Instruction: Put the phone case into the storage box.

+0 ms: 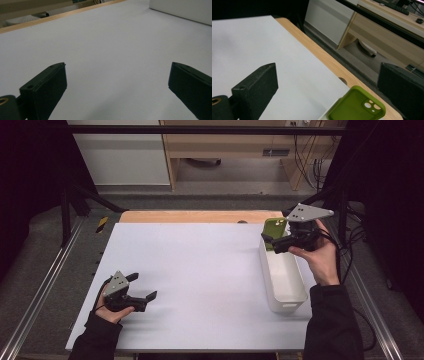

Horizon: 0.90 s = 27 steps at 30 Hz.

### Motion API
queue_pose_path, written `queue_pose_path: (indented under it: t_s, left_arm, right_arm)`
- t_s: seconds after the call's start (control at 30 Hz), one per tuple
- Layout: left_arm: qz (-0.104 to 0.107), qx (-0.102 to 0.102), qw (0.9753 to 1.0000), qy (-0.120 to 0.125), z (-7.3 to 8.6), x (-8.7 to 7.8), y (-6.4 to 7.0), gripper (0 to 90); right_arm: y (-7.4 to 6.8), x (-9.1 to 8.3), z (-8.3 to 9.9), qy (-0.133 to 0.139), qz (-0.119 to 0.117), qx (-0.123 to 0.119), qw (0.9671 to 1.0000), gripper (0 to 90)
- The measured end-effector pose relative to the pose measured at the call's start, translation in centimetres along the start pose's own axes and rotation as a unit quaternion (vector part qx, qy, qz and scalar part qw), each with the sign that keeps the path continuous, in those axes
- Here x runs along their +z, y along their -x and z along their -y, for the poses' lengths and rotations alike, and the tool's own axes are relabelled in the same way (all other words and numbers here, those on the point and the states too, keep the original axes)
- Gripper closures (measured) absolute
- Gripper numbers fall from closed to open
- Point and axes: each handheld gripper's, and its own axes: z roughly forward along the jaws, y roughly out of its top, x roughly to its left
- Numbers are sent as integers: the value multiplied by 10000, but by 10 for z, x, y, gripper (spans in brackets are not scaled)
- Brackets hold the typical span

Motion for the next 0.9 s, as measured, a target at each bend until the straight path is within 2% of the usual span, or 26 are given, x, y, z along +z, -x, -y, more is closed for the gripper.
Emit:
queue_pose_path:
  t_s: [0.2,0.3,0.47,0.7,0.9]
  left_arm:
    - [20,8,10000,6,0,0,1,16]
    - [32,10,10000,23,-1,0,1,16]
    - [55,14,10000,57,-1,0,2,15]
    - [84,21,9999,82,-2,-1,2,12]
    - [122,2,9998,143,-2,-2,2,11]
  right_arm:
    - [-10,-18,10,472,-25,302,9984,29]
    - [-15,-26,15,611,15,363,9975,28]
    - [-24,-35,31,881,-136,604,9942,20]
    - [-36,-38,58,890,-191,734,9931,18]
    - [-42,-45,81,1089,-443,985,9882,17]
